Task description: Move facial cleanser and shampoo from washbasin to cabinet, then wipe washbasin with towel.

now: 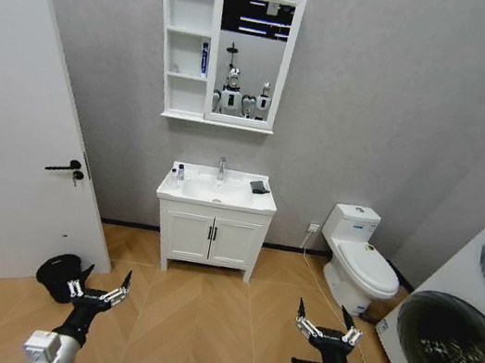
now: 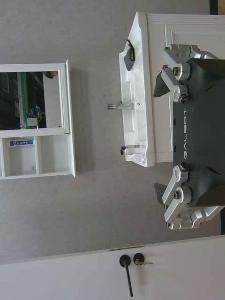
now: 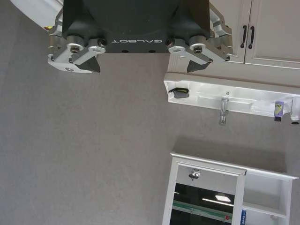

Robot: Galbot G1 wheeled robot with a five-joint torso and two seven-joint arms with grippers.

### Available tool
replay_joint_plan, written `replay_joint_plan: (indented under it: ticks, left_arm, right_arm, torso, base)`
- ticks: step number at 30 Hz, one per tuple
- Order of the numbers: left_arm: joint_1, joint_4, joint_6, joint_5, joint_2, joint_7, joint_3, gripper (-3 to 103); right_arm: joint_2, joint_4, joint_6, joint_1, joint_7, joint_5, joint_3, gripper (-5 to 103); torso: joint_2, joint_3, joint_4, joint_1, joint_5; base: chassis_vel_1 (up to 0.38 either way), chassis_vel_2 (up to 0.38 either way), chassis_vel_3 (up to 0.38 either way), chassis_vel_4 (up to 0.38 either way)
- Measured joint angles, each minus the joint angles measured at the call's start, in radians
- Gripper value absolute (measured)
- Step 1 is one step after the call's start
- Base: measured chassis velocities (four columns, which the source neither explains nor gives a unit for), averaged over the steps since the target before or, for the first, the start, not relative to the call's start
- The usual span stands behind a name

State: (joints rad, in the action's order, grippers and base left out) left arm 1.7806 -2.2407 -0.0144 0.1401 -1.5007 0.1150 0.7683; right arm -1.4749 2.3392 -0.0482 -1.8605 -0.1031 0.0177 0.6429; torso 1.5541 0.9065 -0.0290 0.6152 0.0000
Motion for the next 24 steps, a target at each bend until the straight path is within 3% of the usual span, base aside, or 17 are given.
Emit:
replay_joint_plan:
  ticks: [12,24]
  left_arm:
    - [-0.008,-0.007,0.0,-0.022,-0.007,0.0,-0.011,100]
    - [0.006,-0.016,0.0,-0.033,-0.012,-0.001,-0.018,100]
  right_arm:
    - [0.004,0.002,0.007,0.002,0.002,0.001,0.008,100]
    - [0.0,-0.002,0.041,-0.015,0.006,0.001,0.015,100]
  torso:
    - [0.0,0.0,-0.0003,0.0,-0.0003]
    - [0.0,0.0,-0.0001,0.0,-0.0003]
  base:
    - [-0.171,0.149,0.164,-0.169]
    - [-0.294,0.297,0.295,-0.292]
